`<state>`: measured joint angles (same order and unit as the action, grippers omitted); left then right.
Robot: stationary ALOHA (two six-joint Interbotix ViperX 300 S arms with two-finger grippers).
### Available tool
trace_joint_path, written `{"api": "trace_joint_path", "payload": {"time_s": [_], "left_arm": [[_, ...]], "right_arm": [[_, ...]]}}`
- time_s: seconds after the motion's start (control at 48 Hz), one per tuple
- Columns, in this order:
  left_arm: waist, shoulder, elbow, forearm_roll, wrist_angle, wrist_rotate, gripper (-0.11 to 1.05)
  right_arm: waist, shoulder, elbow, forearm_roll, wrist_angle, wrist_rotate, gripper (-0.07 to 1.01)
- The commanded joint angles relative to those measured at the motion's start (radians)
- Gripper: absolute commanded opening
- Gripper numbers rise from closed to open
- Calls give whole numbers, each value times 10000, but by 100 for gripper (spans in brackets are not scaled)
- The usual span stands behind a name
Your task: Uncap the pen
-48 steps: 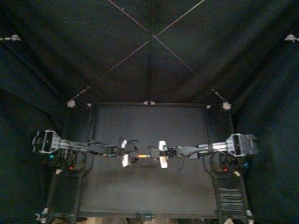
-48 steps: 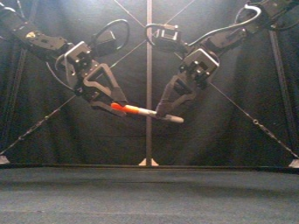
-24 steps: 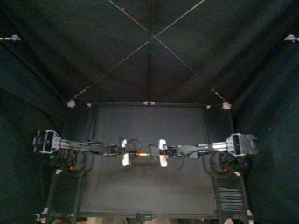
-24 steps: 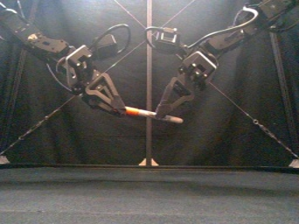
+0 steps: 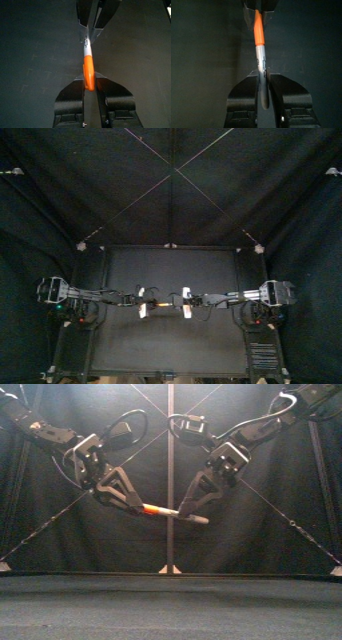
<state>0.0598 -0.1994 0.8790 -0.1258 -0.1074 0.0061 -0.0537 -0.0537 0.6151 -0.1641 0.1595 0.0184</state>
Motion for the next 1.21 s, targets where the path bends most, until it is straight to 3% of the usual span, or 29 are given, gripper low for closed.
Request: {"api": "trace_joint_path", "payload": {"time_s": [0.021, 0.396, 0.792, 1.208], "left_arm": [[61, -307, 61, -15, 0, -31, 39], [15, -1089, 736, -15, 0, -15, 39], [-15, -2270, 1580, -31, 15, -61, 39], [-61, -3099, 2270, -537, 31, -31, 39]], "right_arm": [[-92, -552, 61, 46, 15, 31, 49], [-199, -1074, 522, 61, -31, 31, 49], [-245, -1611, 874, 77, -61, 31, 49], [-245, -1887, 1028, 31, -184, 31, 49]]}}
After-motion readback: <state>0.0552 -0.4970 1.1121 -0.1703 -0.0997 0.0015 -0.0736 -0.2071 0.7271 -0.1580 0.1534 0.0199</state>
